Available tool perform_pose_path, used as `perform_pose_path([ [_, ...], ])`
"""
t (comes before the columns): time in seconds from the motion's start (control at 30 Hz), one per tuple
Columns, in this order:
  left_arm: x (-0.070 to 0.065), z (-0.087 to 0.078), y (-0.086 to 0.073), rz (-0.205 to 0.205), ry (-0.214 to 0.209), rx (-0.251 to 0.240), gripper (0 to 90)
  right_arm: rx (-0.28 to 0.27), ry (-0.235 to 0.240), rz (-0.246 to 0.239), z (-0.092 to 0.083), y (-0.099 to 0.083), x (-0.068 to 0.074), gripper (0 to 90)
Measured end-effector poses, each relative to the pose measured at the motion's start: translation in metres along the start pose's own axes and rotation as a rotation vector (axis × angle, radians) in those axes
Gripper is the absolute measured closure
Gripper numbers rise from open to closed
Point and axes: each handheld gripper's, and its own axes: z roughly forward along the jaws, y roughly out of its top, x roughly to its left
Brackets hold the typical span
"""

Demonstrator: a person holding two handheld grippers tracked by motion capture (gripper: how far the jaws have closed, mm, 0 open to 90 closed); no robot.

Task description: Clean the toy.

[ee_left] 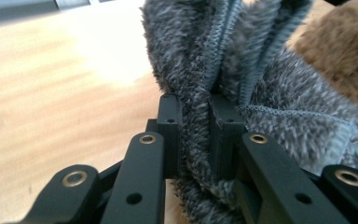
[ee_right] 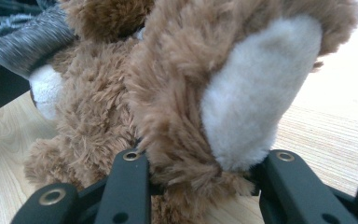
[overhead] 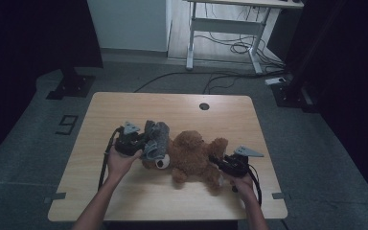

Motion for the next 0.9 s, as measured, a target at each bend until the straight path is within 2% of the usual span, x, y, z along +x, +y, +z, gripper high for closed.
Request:
perform_pose_path([
  [0.13, 0.006, -0.004, -0.008, -0.023, -0.009, -0.009, 76.8, -0.001, -0.001, 0.001, 0.001, 0.0, 0.0, 64.5],
  [0.27, -0.009, -0.013, 0.005, 0.008, -0.037, -0.045, 76.9, 0.002, -0.007, 0.004, 0.0, 0.0, -0.001, 64.5],
  [0.33, -0.024, -0.017, 0.015, 0.029, -0.08, -0.07, 76.8, 0.001, -0.008, 0.006, 0.0, 0.0, -0.002, 64.5],
  [0.43, -0.054, -0.016, 0.033, 0.088, -0.141, -0.088, 76.7, 0.001, -0.007, 0.007, 0.001, 0.0, -0.002, 64.5],
  [0.5, -0.076, -0.01, 0.045, 0.129, -0.174, -0.087, 76.7, 0.003, -0.006, 0.01, 0.0, 0.0, -0.002, 64.5],
  [0.67, -0.132, 0.016, 0.068, 0.2, -0.252, -0.055, 76.7, 0.004, -0.002, 0.015, 0.0, -0.001, -0.002, 64.5],
  [0.7, -0.144, 0.022, 0.071, 0.221, -0.256, -0.049, 76.7, 0.006, -0.002, 0.012, 0.0, -0.001, -0.003, 64.5],
  [0.73, -0.158, 0.031, 0.073, 0.261, -0.233, -0.033, 76.7, 0.003, -0.003, 0.014, 0.0, -0.001, -0.003, 64.5],
  [0.77, -0.165, 0.036, 0.074, 0.284, -0.215, -0.023, 76.7, 0.007, -0.002, 0.014, -0.001, -0.001, -0.003, 64.5],
  [0.83, -0.177, 0.051, 0.077, 0.297, -0.214, 0.006, 76.7, 0.004, -0.004, 0.018, 0.0, -0.001, -0.003, 64.5],
  [0.9, -0.182, 0.066, 0.078, 0.297, -0.191, 0.038, 76.7, -0.003, -0.011, 0.009, 0.0, -0.002, -0.001, 64.5],
])
